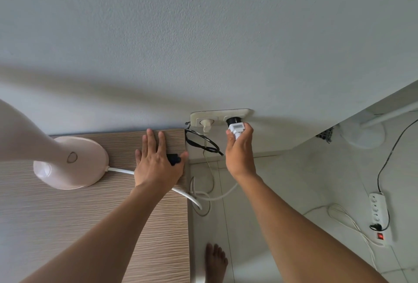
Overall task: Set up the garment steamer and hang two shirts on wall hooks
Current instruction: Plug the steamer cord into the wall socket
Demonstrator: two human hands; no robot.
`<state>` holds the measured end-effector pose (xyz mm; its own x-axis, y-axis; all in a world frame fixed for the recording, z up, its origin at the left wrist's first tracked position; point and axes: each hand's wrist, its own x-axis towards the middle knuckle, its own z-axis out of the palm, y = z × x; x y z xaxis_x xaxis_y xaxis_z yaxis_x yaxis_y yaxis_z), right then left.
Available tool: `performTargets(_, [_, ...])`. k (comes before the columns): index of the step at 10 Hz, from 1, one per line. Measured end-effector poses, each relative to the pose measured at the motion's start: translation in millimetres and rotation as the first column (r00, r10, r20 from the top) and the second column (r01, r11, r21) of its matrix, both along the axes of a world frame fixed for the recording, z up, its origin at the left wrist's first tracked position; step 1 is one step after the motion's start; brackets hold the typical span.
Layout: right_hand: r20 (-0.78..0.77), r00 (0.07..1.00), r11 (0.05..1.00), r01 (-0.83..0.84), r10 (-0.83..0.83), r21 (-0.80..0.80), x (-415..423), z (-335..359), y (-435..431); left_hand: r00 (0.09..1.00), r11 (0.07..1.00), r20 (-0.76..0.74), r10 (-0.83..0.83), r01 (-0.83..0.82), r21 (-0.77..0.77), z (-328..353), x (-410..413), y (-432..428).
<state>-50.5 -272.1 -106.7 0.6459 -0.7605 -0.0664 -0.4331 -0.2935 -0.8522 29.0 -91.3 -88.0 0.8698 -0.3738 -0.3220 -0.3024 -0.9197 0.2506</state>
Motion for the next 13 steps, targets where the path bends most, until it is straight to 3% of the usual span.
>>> performTargets(3, [0.008,1.0,0.998,0.03,-0.03,0.06,14.2,-1.7,0.1,0.996,0.999,-0.081,-0.045,0.046,0.0,7.2,5.4,1.3])
performTargets(6, [-0.092,0.977,0.951,-0.163,0.193,0.262,0.8,1.7,-23.4,0.996,0.999,-0.077,-0.036,0.036,-0.006,7.3,6.4,0.3])
performTargets(7, [-0.173,0.969,0.984,-0.178,0.177,0.011,-10.9,5.4,-32.5,0.997,0.999,-0.07,-0.036,0.035,-0.008,8.1,6.4,0.5])
performTargets(8, [-0.181,0.978,0.985,-0.129,0.106,-0.117,-18.9,9.0,-29.7,0.997,0.999,-0.069,-0.038,0.038,-0.01,8.2,6.7,0.5])
performTargets(13, [-0.361,0.926,0.977,-0.169,0.112,-0.131,0.9,21.6,-23.7,0.998,0.999,-0.043,-0.037,0.036,-0.025,3.9,3.6,1.5])
